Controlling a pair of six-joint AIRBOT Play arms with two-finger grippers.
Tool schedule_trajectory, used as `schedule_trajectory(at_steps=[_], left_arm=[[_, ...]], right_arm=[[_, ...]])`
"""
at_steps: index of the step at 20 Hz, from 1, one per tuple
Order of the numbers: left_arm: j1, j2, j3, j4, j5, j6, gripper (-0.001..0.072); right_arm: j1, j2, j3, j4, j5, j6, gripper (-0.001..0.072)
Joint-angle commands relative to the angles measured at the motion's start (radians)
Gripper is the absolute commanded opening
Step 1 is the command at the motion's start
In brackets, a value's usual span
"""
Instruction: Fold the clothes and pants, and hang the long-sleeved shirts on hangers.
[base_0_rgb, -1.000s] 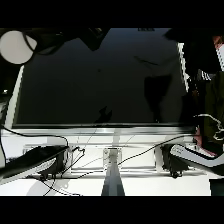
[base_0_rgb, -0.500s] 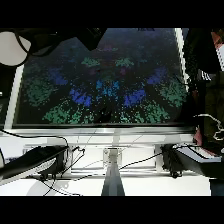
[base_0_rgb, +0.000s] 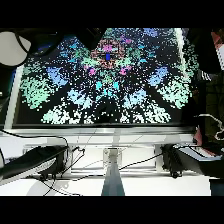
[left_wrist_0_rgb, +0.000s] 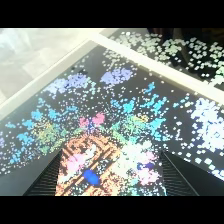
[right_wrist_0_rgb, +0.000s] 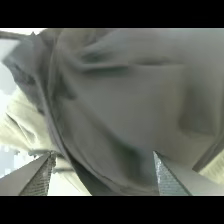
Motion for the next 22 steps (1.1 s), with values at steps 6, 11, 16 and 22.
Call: schedule_trajectory(at_steps=[6, 11, 16, 22], left_arm=[[0.0, 0.001, 0.0, 0.0, 0.0, 0.0, 0.0694], [0.0, 0.001, 0.0, 0.0, 0.0, 0.0, 0.0695], [0.0, 0.001, 0.0, 0.0, 0.0, 0.0, 0.0695], [0.0, 0.001, 0.0, 0.0, 0.0, 0.0, 0.0695]], right_arm=[[0.158, 0.0, 0.0, 0.098, 0.006, -0.052, 0.0065], [0.604, 0.001, 0.0, 0.066, -0.13, -0.201, 0.0017], [1.071, 0.0, 0.0, -0.126, -0.372, -0.304, 0.0017], [1.306, -0.001, 0.0, -0.169, -0.487, -0.303, 0.0019]])
